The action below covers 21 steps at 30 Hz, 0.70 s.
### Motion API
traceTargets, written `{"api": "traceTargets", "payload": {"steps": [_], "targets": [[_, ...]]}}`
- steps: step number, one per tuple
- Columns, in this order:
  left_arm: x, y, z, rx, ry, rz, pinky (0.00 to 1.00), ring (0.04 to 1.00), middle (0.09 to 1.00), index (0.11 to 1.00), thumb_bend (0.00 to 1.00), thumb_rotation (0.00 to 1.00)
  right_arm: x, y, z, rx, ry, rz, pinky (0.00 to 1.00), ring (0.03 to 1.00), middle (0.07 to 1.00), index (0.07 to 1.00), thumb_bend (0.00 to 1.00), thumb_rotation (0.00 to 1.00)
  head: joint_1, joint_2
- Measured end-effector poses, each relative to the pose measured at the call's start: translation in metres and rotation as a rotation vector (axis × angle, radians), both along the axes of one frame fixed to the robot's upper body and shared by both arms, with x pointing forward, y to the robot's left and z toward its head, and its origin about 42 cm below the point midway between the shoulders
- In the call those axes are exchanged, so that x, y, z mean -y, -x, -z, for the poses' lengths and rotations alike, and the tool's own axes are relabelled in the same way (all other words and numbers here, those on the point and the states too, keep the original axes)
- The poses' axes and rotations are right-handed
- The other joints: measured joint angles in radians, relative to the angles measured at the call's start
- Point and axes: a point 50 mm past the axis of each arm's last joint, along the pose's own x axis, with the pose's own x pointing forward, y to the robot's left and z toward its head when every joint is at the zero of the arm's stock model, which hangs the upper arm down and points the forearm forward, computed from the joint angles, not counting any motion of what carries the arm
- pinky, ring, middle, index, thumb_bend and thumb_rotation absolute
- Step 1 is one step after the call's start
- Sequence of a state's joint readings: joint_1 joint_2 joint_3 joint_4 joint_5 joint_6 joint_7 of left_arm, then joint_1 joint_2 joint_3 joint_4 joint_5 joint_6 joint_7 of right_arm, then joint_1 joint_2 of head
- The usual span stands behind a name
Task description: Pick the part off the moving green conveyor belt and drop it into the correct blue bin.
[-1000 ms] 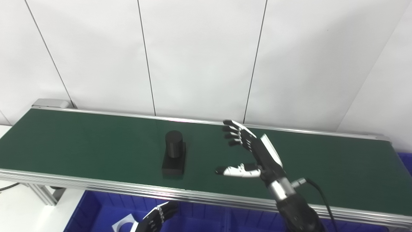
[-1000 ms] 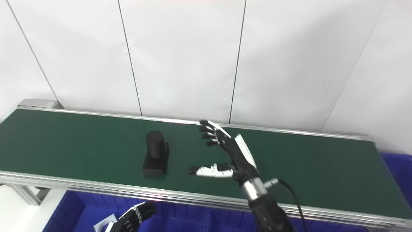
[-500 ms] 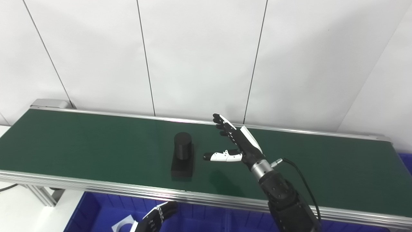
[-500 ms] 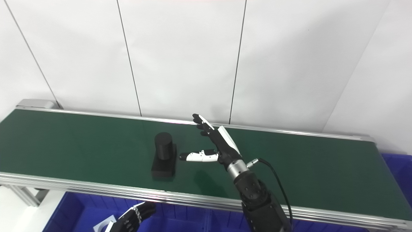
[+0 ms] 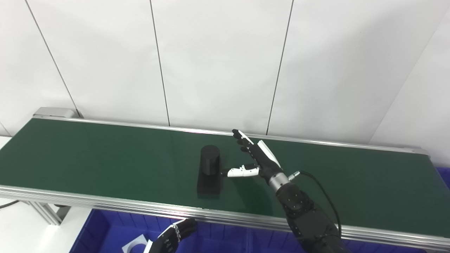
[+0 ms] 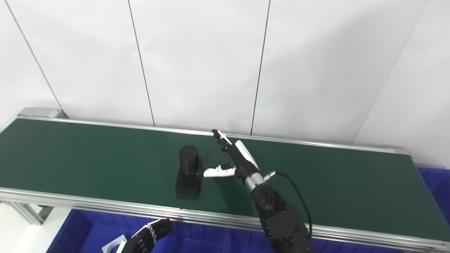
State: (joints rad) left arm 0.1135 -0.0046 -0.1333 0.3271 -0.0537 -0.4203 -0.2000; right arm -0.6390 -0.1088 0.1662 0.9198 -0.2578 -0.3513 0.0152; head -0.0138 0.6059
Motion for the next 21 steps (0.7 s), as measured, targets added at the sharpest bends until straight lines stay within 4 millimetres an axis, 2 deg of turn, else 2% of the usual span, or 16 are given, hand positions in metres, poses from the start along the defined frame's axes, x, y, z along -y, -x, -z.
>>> {"api": "traceTargets", "payload": {"steps": [5, 11, 21], "targets": [[0.000, 0.000, 0.000, 0.002, -0.002, 0.000, 0.84, 0.782, 0.784, 0.754, 0.63, 0.01, -0.005, -0.002, 0.006, 0.005, 0.006, 0.000, 0.95, 0.964, 0.956, 0.980, 0.92, 0.33, 0.009, 0.000], [0.000, 0.000, 0.000, 0.004, -0.001, -0.007, 0.85, 0.786, 0.789, 0.753, 0.62, 0.00, -0.009, -0.002, 0.011, -0.014, 0.022, -0.001, 0.93, 0.944, 0.943, 0.971, 0.90, 0.27, 0.012, 0.005], [0.000, 0.001, 0.000, 0.004, -0.001, -0.009, 0.85, 0.788, 0.789, 0.751, 0.62, 0.00, -0.022, -0.001, 0.011, -0.009, 0.011, -0.015, 0.91, 0.924, 0.925, 0.946, 0.89, 0.23, 0.023, 0.008]]}}
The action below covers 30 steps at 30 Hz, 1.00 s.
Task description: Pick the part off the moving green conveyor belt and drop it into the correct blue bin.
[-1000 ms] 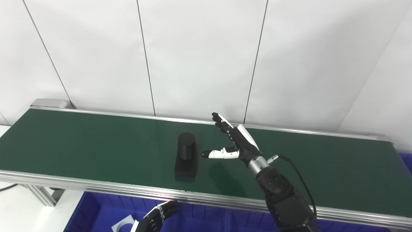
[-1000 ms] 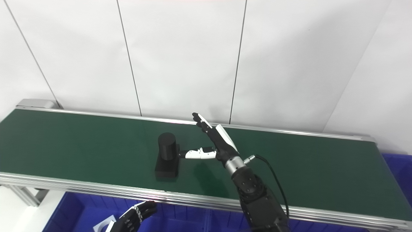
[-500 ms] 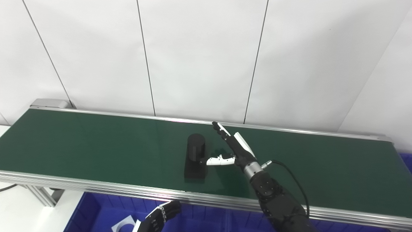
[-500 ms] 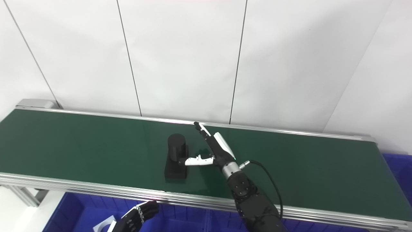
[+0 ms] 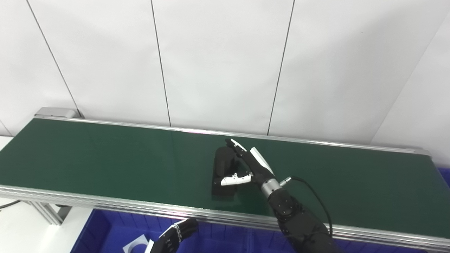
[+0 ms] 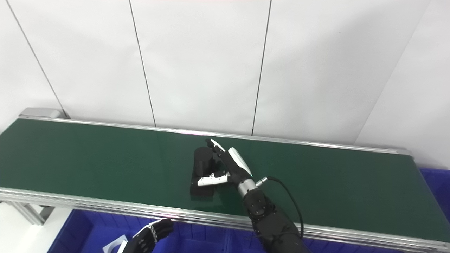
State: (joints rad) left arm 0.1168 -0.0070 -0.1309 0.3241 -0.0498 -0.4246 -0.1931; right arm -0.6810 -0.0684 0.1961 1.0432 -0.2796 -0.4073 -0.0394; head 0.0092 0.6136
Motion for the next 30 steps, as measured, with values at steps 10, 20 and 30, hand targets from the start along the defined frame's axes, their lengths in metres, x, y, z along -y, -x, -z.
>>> {"api": "traceTargets", "payload": {"steps": [10, 20, 30], "targets": [[0.000, 0.003, 0.000, -0.002, 0.004, -0.004, 0.86, 0.791, 0.785, 0.753, 0.62, 0.00, -0.006, 0.000, -0.002, -0.009, -0.112, 0.052, 0.79, 0.802, 0.794, 0.807, 0.89, 0.07, 0.009, 0.011], [0.003, 0.004, -0.004, 0.011, 0.013, -0.012, 0.87, 0.788, 0.782, 0.749, 0.64, 0.00, -0.011, 0.000, -0.006, 0.063, -0.153, 0.196, 0.20, 0.228, 0.473, 0.303, 0.56, 0.00, 0.017, 0.018], [0.003, 0.009, -0.002, 0.000, 0.016, -0.031, 0.88, 0.791, 0.785, 0.753, 0.63, 0.00, -0.017, 0.005, -0.006, 0.123, -0.166, 0.275, 0.06, 0.080, 0.093, 0.085, 0.55, 0.00, 0.015, 0.025]]}}
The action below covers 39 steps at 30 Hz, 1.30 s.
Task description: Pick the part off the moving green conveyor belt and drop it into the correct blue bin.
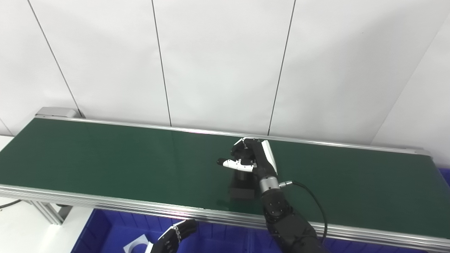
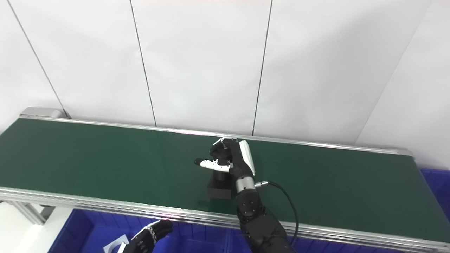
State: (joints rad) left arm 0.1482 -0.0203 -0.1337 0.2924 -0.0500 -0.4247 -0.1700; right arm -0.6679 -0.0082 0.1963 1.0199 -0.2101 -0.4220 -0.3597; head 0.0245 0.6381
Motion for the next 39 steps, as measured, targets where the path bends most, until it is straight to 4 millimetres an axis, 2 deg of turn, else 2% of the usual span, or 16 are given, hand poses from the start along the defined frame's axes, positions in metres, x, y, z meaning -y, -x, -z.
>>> {"api": "traceTargets", "payload": {"steps": [7, 14, 16, 21, 27, 33, 37, 39], "targets": [[0.000, 0.001, 0.000, -0.002, 0.002, 0.000, 0.87, 0.788, 0.785, 0.758, 0.63, 0.00, 0.001, 0.006, 0.003, 0.030, 0.029, 0.029, 0.06, 0.082, 0.102, 0.092, 0.56, 0.00, -0.011, 0.002], [-0.001, 0.001, 0.001, -0.003, 0.001, 0.000, 0.87, 0.791, 0.787, 0.761, 0.62, 0.00, 0.005, 0.021, 0.002, 0.115, 0.059, 0.048, 0.06, 0.089, 0.112, 0.106, 0.56, 0.00, -0.035, -0.002], [-0.001, 0.001, 0.001, -0.003, 0.001, 0.000, 0.87, 0.791, 0.788, 0.761, 0.62, 0.00, 0.005, 0.025, -0.004, 0.156, 0.051, 0.040, 0.06, 0.093, 0.115, 0.109, 0.56, 0.00, -0.046, -0.005], [-0.001, 0.000, 0.001, -0.005, 0.001, 0.003, 0.88, 0.791, 0.790, 0.759, 0.62, 0.00, 0.006, 0.037, -0.038, 0.321, 0.009, 0.023, 0.06, 0.089, 0.119, 0.114, 0.55, 0.00, -0.069, -0.006], [-0.003, -0.006, 0.004, -0.009, -0.006, 0.025, 0.86, 0.791, 0.790, 0.756, 0.61, 0.00, 0.014, 0.074, -0.063, 0.439, -0.050, 0.001, 0.06, 0.090, 0.118, 0.111, 0.56, 0.00, -0.109, -0.017], [-0.005, -0.009, 0.001, 0.000, 0.017, 0.029, 0.87, 0.792, 0.791, 0.747, 0.61, 0.00, 0.028, 0.122, -0.060, 0.445, -0.047, 0.012, 0.06, 0.092, 0.117, 0.108, 0.57, 0.00, -0.159, -0.003], [-0.008, -0.009, 0.001, 0.000, 0.021, 0.038, 0.88, 0.792, 0.795, 0.753, 0.60, 0.00, 0.034, 0.148, -0.057, 0.424, -0.072, 0.033, 0.06, 0.093, 0.119, 0.110, 0.57, 0.00, -0.196, 0.023], [-0.010, -0.009, 0.001, 0.000, 0.024, 0.049, 0.88, 0.788, 0.795, 0.754, 0.60, 0.00, 0.038, 0.160, -0.054, 0.412, -0.090, 0.056, 0.06, 0.092, 0.117, 0.110, 0.58, 0.00, -0.196, 0.023]]}}
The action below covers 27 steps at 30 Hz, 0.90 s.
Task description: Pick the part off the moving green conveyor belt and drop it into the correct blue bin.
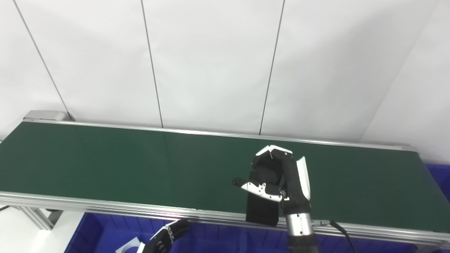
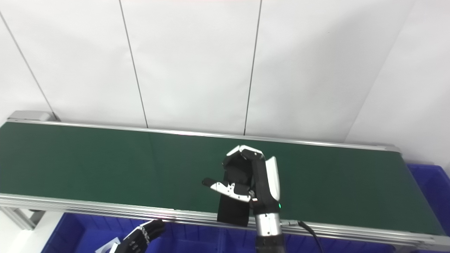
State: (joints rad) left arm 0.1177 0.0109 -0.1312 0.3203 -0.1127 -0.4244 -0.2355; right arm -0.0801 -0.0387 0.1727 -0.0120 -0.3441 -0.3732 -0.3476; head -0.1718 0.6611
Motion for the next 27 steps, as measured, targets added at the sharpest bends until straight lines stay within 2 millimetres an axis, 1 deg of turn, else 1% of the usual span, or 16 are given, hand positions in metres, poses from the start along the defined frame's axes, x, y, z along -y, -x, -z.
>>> {"api": "traceTargets", "payload": {"steps": [1, 2, 4, 6, 7, 8, 9, 10, 13, 14, 15, 17, 18, 20, 24, 27], "targets": [[-0.002, 0.000, 0.000, -0.001, 0.004, 0.001, 0.88, 0.784, 0.792, 0.751, 0.60, 0.00, 0.002, 0.008, 0.005, -0.018, -0.009, 0.013, 0.06, 0.092, 0.116, 0.109, 0.57, 0.00, -0.011, 0.012], [-0.003, 0.001, 0.000, 0.000, 0.002, 0.006, 0.87, 0.781, 0.789, 0.748, 0.60, 0.00, 0.005, 0.016, 0.011, -0.041, -0.017, 0.028, 0.06, 0.093, 0.116, 0.109, 0.56, 0.00, -0.014, 0.015], [-0.003, 0.001, -0.003, 0.006, 0.001, 0.008, 0.87, 0.779, 0.787, 0.747, 0.60, 0.00, 0.009, 0.032, 0.025, -0.093, -0.032, 0.056, 0.06, 0.095, 0.115, 0.108, 0.55, 0.00, -0.029, 0.040], [-0.003, 0.000, -0.006, 0.013, 0.001, 0.009, 0.87, 0.776, 0.785, 0.745, 0.60, 0.00, 0.015, 0.052, 0.042, -0.162, -0.044, 0.087, 0.06, 0.095, 0.115, 0.107, 0.54, 0.00, -0.031, 0.040], [-0.004, 0.000, -0.006, 0.012, 0.000, 0.010, 0.87, 0.775, 0.785, 0.744, 0.61, 0.00, 0.016, 0.059, 0.048, -0.186, -0.044, 0.095, 0.06, 0.094, 0.115, 0.107, 0.54, 0.00, -0.029, 0.037], [-0.004, 0.000, -0.007, 0.011, -0.002, 0.012, 0.86, 0.772, 0.780, 0.742, 0.61, 0.00, 0.019, 0.067, 0.055, -0.213, -0.046, 0.104, 0.14, 0.096, 0.112, 0.106, 0.54, 0.00, -0.029, 0.037], [-0.004, 0.000, -0.008, 0.012, -0.004, 0.015, 0.85, 0.771, 0.778, 0.742, 0.61, 0.00, 0.021, 0.074, 0.059, -0.234, -0.047, 0.107, 0.15, 0.096, 0.114, 0.107, 0.54, 0.00, -0.031, 0.058], [-0.004, 0.000, -0.011, 0.020, -0.006, 0.016, 0.84, 0.773, 0.779, 0.747, 0.60, 0.00, 0.024, 0.081, 0.064, -0.255, -0.045, 0.113, 0.12, 0.094, 0.117, 0.109, 0.54, 0.00, -0.031, 0.058], [-0.004, 0.000, -0.018, 0.046, -0.004, 0.016, 0.85, 0.768, 0.779, 0.748, 0.60, 0.00, 0.029, 0.097, 0.075, -0.306, -0.043, 0.128, 0.07, 0.091, 0.120, 0.115, 0.54, 0.00, -0.038, 0.109], [-0.005, 0.000, -0.019, 0.045, -0.005, 0.016, 0.84, 0.766, 0.779, 0.749, 0.61, 0.00, 0.030, 0.102, 0.078, -0.324, -0.043, 0.131, 0.07, 0.090, 0.120, 0.116, 0.54, 0.00, -0.038, 0.109], [-0.005, 0.000, -0.020, 0.041, -0.006, 0.017, 0.84, 0.765, 0.780, 0.750, 0.62, 0.00, 0.032, 0.107, 0.083, -0.343, -0.043, 0.138, 0.06, 0.088, 0.119, 0.116, 0.55, 0.00, -0.041, 0.118], [-0.006, 0.000, -0.021, 0.039, -0.007, 0.015, 0.83, 0.763, 0.780, 0.748, 0.62, 0.00, 0.035, 0.115, 0.093, -0.385, -0.040, 0.154, 0.06, 0.085, 0.117, 0.117, 0.55, 0.00, -0.044, 0.124], [-0.007, 0.000, -0.022, 0.042, -0.007, 0.014, 0.83, 0.767, 0.780, 0.746, 0.62, 0.00, 0.037, 0.117, 0.097, -0.401, -0.041, 0.162, 0.06, 0.085, 0.116, 0.116, 0.54, 0.00, -0.051, 0.139], [-0.008, 0.000, -0.024, 0.049, -0.006, 0.012, 0.82, 0.773, 0.778, 0.742, 0.62, 0.00, 0.042, 0.121, 0.105, -0.434, -0.066, 0.182, 0.06, 0.083, 0.115, 0.115, 0.54, 0.00, -0.057, 0.149], [-0.011, 0.000, -0.025, 0.036, -0.013, 0.012, 0.82, 0.772, 0.774, 0.739, 0.60, 0.00, 0.046, 0.123, 0.120, -0.491, -0.141, 0.217, 0.05, 0.080, 0.108, 0.106, 0.54, 0.00, -0.064, 0.166], [-0.014, 0.000, -0.028, 0.042, -0.019, 0.013, 0.83, 0.770, 0.773, 0.738, 0.60, 0.00, 0.048, 0.120, 0.129, -0.518, -0.143, 0.226, 0.05, 0.077, 0.105, 0.105, 0.55, 0.00, -0.069, 0.172]]}}
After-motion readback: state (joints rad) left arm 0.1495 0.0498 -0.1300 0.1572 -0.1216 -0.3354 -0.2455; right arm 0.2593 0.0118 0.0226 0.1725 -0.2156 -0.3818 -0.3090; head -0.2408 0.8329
